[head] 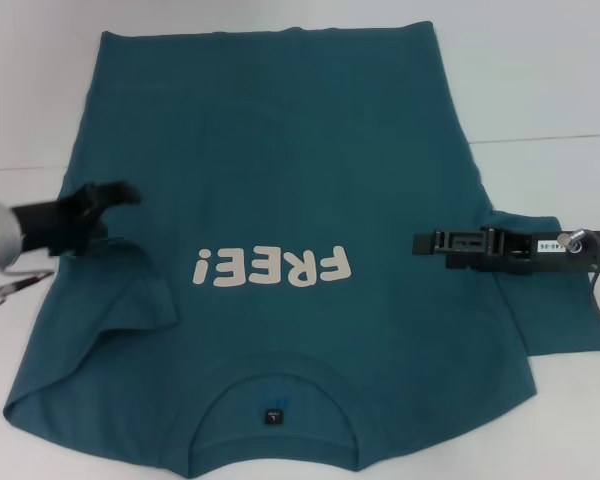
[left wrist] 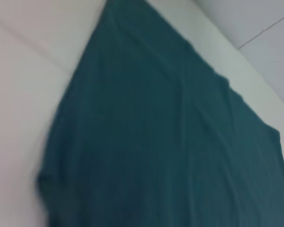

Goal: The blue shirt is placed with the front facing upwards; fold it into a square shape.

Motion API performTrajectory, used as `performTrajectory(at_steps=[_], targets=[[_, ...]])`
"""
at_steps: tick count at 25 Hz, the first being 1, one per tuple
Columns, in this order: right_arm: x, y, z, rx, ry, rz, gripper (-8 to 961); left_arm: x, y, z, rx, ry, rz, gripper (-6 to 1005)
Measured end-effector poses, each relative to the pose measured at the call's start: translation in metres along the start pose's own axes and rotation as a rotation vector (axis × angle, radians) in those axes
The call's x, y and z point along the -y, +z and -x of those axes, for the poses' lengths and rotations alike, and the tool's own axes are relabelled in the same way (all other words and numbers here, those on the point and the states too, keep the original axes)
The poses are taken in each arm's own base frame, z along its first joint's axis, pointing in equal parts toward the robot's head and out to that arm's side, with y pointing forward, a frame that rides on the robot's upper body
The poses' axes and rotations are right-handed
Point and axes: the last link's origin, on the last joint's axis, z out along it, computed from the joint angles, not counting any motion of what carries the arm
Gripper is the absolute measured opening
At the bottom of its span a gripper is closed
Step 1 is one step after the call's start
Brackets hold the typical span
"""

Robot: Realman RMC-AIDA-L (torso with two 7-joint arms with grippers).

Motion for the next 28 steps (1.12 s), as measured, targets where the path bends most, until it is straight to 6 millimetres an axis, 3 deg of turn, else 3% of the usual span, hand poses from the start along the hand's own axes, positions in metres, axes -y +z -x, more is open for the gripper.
performTrajectory(at_steps=[5, 11, 28], targets=[[-0.001, 0.000, 0.001, 0.000, 0.001, 0.001, 910, 0.018, -0.014, 0.005, 0.025, -0.057, -0.011, 766], [0.000, 0.001, 0.002, 0.003, 0.001, -0.003, 910, 0.027, -0.016, 0.011, 0.043, -0.062, -0.045, 766], [0.001, 0.000, 0.001, 0.005, 0.010, -0.009, 909, 0.031, -0.016, 0.017, 0.077, -0.059, -0.065, 765]])
